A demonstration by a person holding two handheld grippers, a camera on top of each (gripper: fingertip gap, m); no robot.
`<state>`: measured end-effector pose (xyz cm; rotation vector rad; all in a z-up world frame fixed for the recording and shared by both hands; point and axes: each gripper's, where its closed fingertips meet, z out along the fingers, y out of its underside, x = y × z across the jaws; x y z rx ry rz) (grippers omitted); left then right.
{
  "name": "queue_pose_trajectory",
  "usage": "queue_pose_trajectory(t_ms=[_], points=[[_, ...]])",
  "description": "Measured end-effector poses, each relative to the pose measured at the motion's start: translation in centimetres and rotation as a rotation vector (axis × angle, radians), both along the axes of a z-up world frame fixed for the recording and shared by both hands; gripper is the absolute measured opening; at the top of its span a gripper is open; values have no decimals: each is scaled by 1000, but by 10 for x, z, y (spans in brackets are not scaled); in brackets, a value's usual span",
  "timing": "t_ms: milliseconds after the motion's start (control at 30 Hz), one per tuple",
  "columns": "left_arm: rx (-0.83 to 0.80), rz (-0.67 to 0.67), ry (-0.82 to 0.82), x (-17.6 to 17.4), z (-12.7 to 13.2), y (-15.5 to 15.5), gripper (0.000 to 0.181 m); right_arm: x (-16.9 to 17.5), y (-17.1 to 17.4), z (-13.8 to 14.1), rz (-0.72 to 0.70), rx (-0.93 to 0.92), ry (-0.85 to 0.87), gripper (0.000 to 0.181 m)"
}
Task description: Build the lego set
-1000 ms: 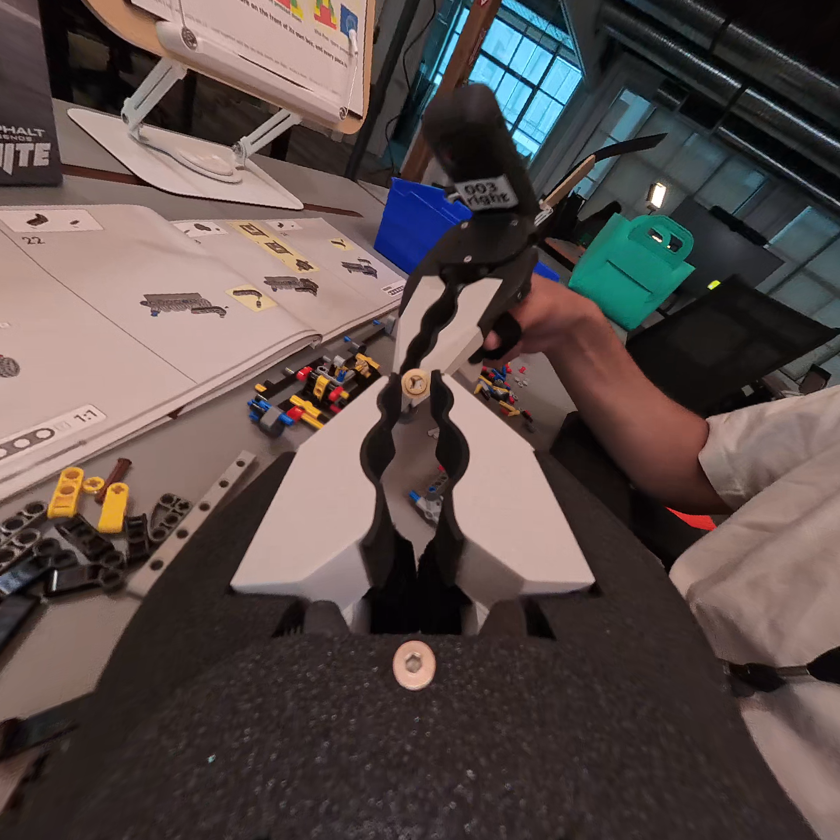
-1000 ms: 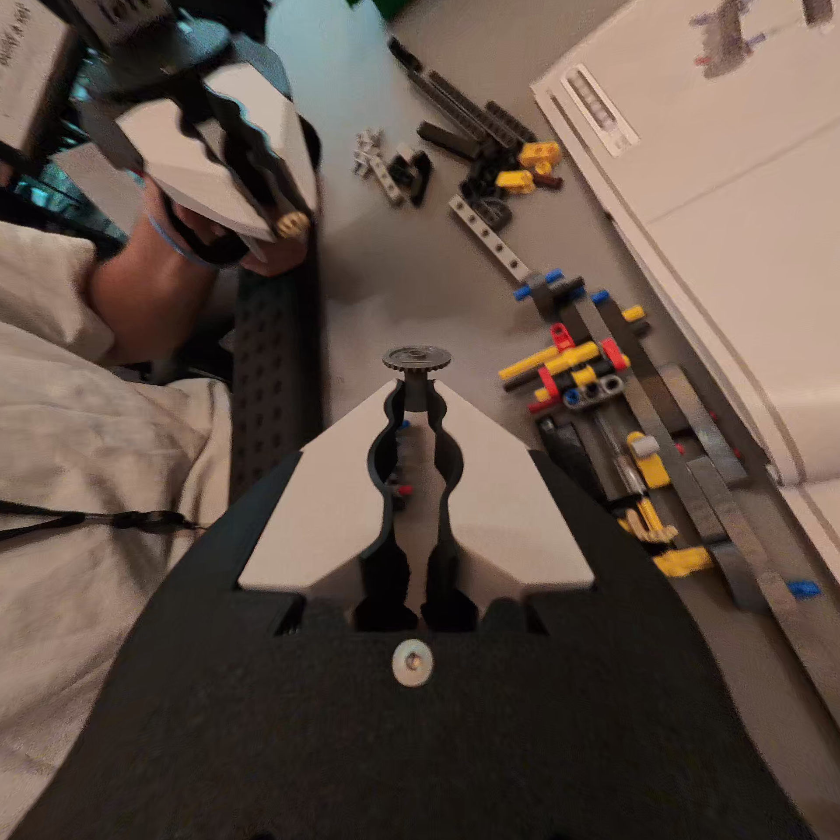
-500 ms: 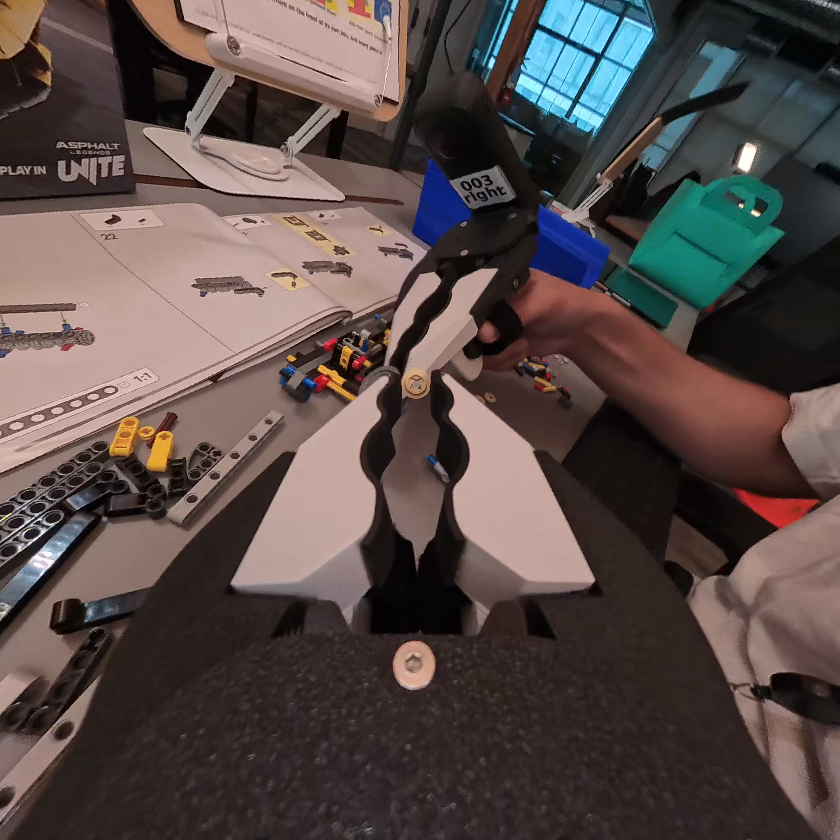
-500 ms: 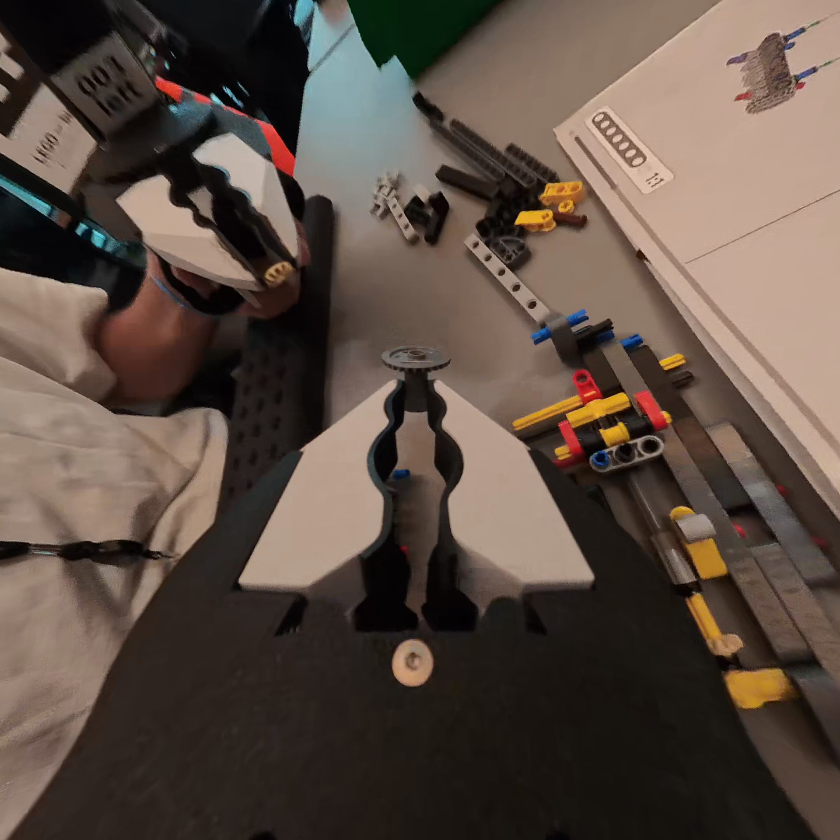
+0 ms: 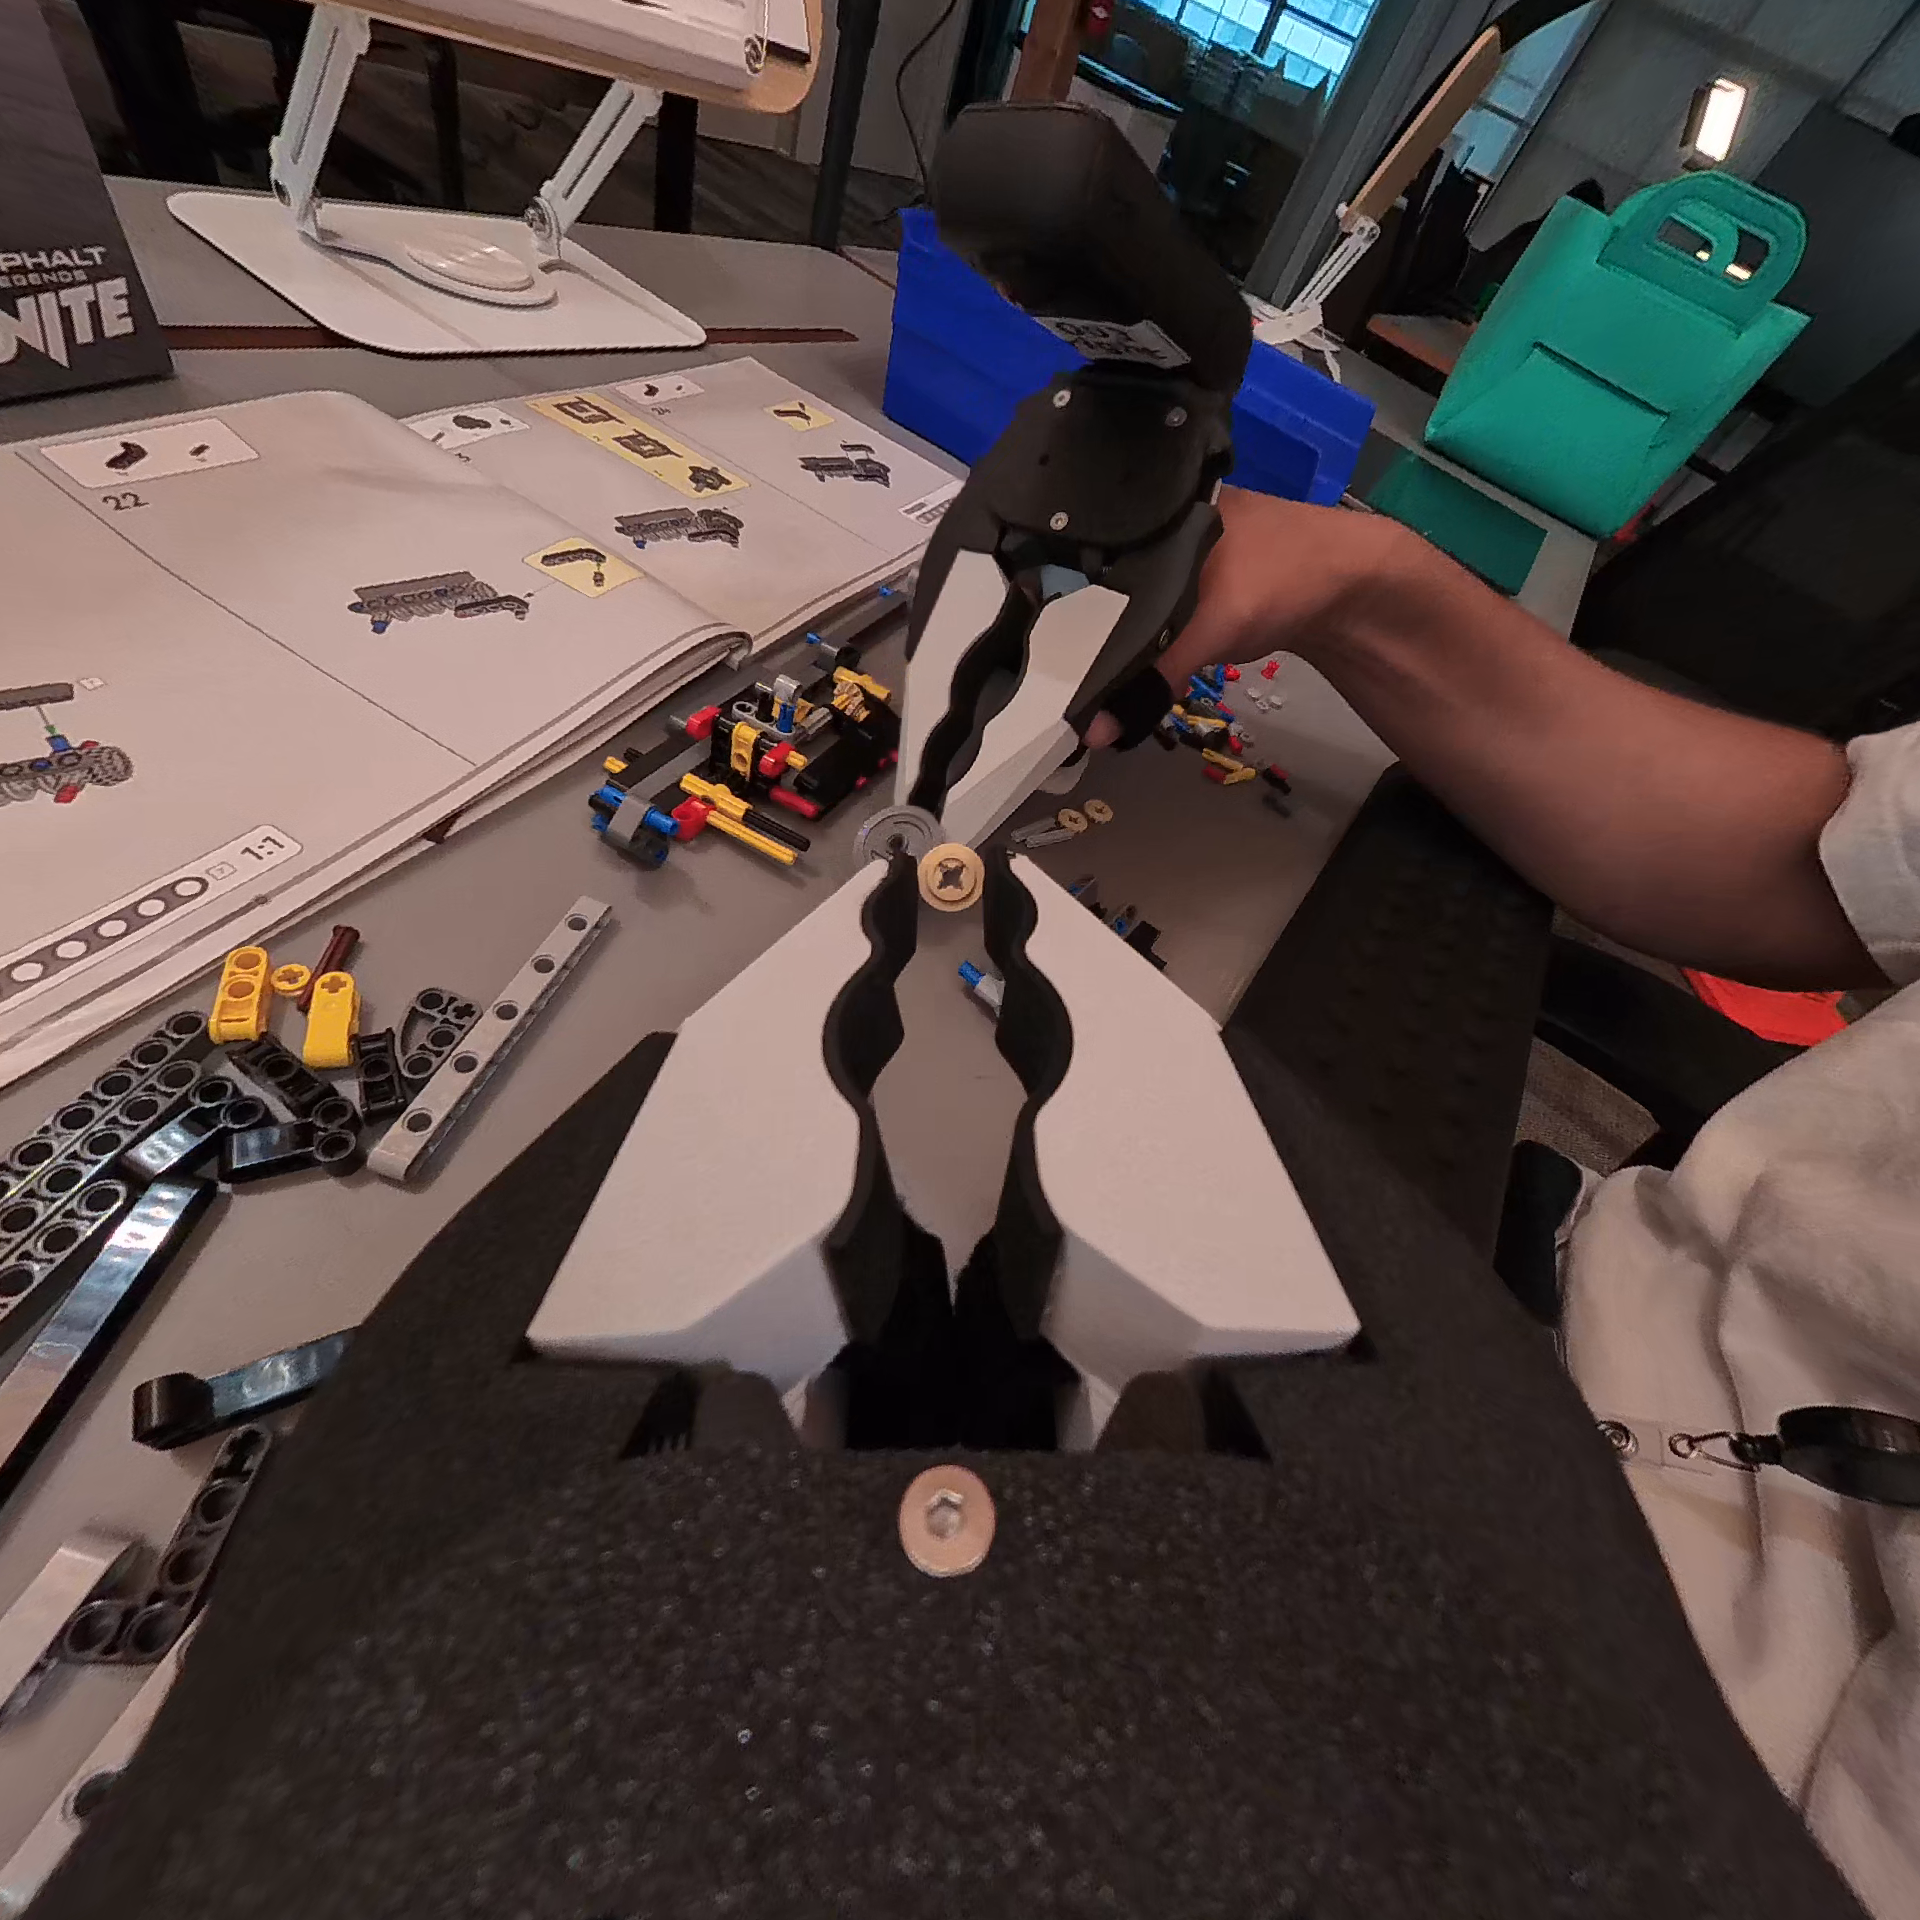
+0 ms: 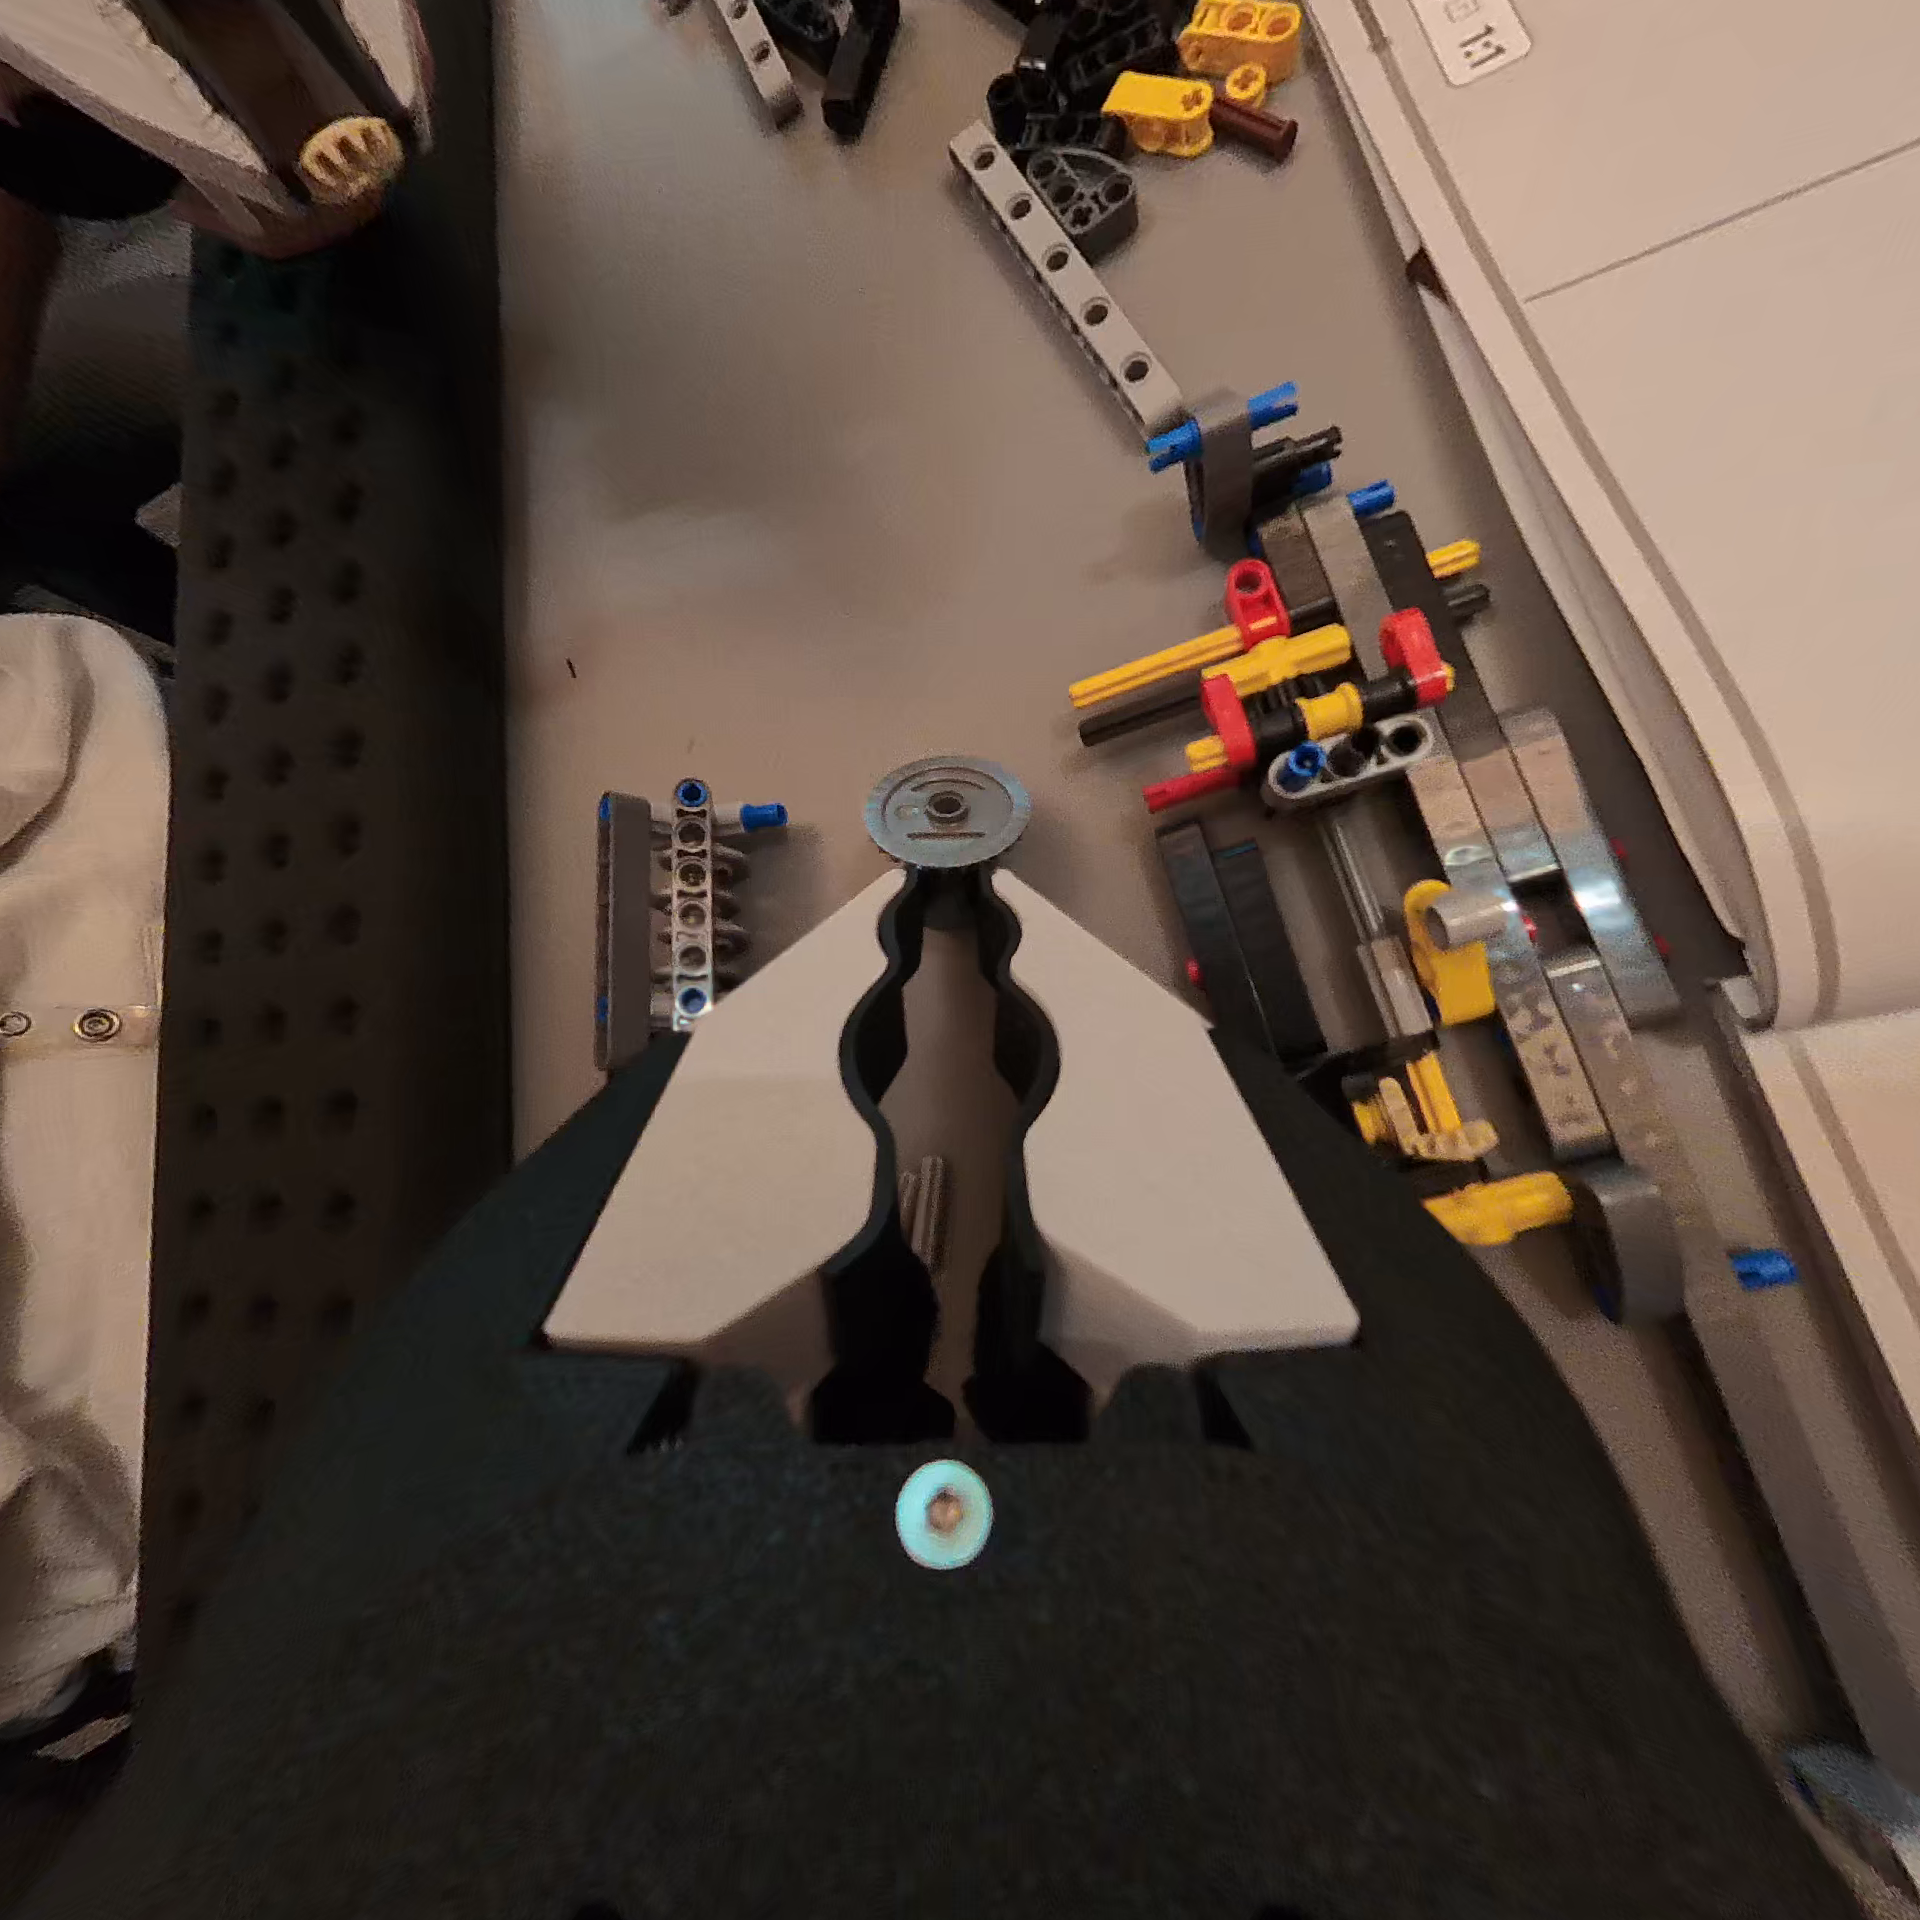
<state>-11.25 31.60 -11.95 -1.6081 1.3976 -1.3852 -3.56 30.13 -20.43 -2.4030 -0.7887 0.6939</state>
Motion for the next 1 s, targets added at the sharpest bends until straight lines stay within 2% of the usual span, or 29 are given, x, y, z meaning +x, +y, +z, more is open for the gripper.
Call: queue_pose_trajectory(t_ms=[167, 233, 367, 467, 600, 700, 800, 900, 1000], points=[[-8, -36, -9, 9, 2, -5, 11, 10, -4, -2, -20, 37, -68, 24], [4, -45, -12, 11, 5, -8, 11, 18, -8, 2, -41, 64, -94, 35], [26, -68, -15, 13, 7, -14, 12, 31, -20, 15, -95, 96, -81, 35], [63, -79, 21, 15, 0, -13, 11, 26, -32, 19, -88, 79, -61, 36], [137, -140, 130, 17, -23, -3, 12, 17, -26, 7, -89, 68, -182, 49], [174, -205, 195, 19, -40, 4, 12, 9, -18, 1, -90, 60, -215, 42], [183, -280, 163, 24, -40, -4, 11, 6, -17, -6, -78, 32, -227, 30], [237, -331, 163, 23, -41, -13, 11, -2, -9, 10, -117, 81, -83, 29], [292, -323, 172, 23, -48, -11, 12, -13, -1, 42, -168, 100, 238, 29]])
